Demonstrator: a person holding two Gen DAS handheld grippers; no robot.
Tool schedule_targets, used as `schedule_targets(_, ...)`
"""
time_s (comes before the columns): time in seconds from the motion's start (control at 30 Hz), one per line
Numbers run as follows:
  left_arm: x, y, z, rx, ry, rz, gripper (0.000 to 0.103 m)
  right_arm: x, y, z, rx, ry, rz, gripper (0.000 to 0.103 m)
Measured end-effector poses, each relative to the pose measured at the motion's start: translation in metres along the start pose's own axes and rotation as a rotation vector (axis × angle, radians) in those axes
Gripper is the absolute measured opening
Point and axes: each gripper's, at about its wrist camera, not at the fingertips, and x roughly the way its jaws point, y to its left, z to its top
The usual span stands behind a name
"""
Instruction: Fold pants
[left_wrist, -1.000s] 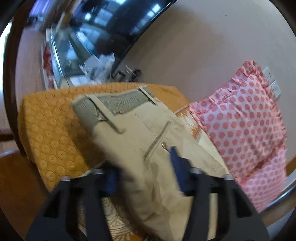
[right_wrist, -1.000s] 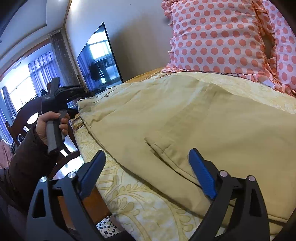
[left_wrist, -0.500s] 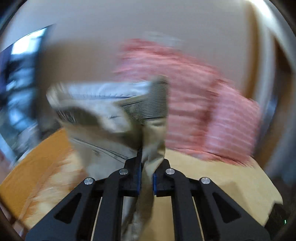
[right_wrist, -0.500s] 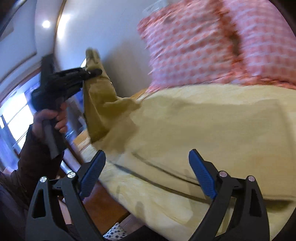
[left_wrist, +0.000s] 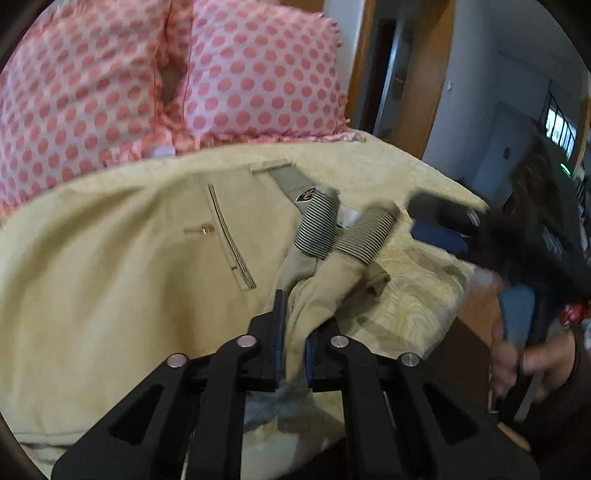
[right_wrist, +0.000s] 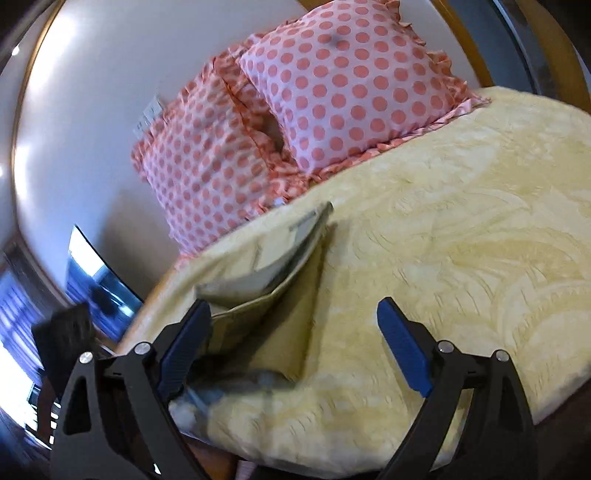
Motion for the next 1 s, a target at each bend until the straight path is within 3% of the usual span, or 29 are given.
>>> schedule_targets(0.03, -0.01, 0.0, 0.0, 0.002, -0.01, -0.012, 0.016, 0.004, 0.0, 0.005, 0.013, 0.01, 0.024, 0.091)
schedule_targets(0.1, -0.041, 0.004, -0.001, -0.004, -0.075, -0.054, 0.04, 0.016, 0.003, 0.015, 0.037, 0.055, 0.071, 0.091)
schedule_targets(0.13, -0.051, 0.0, 0.002, -0.009, -0.107, -0.051, 0.076, 0.024, 0.002, 0.021, 0.049, 0.08, 0.076, 0.091)
schedule_targets(0.17, -0.068, 0.007, 0.006, -0.035, -0.161, -0.022, 0.092, 0.035, 0.001, 0.028, 0.059, 0.111, 0.081, 0.091)
schedule_targets(0.3, -0.093, 0.069, 0.019, -0.174, -0.225, 0.192, 0.092, 0.074, 0.002, 0.045, 0.05, 0.202, 0.013, 0.09)
schedule_targets(0.33, -0.092, 0.088, 0.022, -0.214, -0.216, 0.237, 0.092, 0.081, 0.002, 0.046, 0.039, 0.214, -0.003, 0.086)
schedule_targets(0.4, -0.082, 0.137, 0.024, -0.329, -0.144, 0.289, 0.092, 0.098, 0.003, 0.048, 0.003, 0.265, -0.031, 0.066)
schedule_targets(0.47, -0.071, 0.18, 0.023, -0.437, -0.08, 0.277, 0.084, 0.11, 0.007, 0.046, -0.033, 0.304, -0.036, 0.045)
schedule_targets(0.6, -0.052, 0.224, 0.014, -0.532, 0.022, 0.195, 0.076, 0.11, 0.016, 0.042, -0.124, 0.313, -0.056, 0.042)
schedule_targets(0.8, -0.025, 0.231, 0.02, -0.497, 0.116, 0.083, 0.076, 0.117, 0.011, 0.047, -0.14, 0.352, -0.031, 0.049)
schedule_targets(0.87, -0.011, 0.233, 0.021, -0.507, 0.148, 0.054, 0.076, 0.117, 0.013, 0.047, -0.157, 0.363, -0.014, 0.034)
schedule_targets(0.97, -0.007, 0.229, 0.023, -0.495, 0.15, 0.041, 0.075, 0.118, 0.01, 0.049, -0.144, 0.374, 0.026, 0.028)
schedule_targets(1.0, -0.008, 0.228, 0.024, -0.497, 0.144, 0.034, 0.071, 0.118, 0.009, 0.049, -0.135, 0.375, 0.036, 0.024)
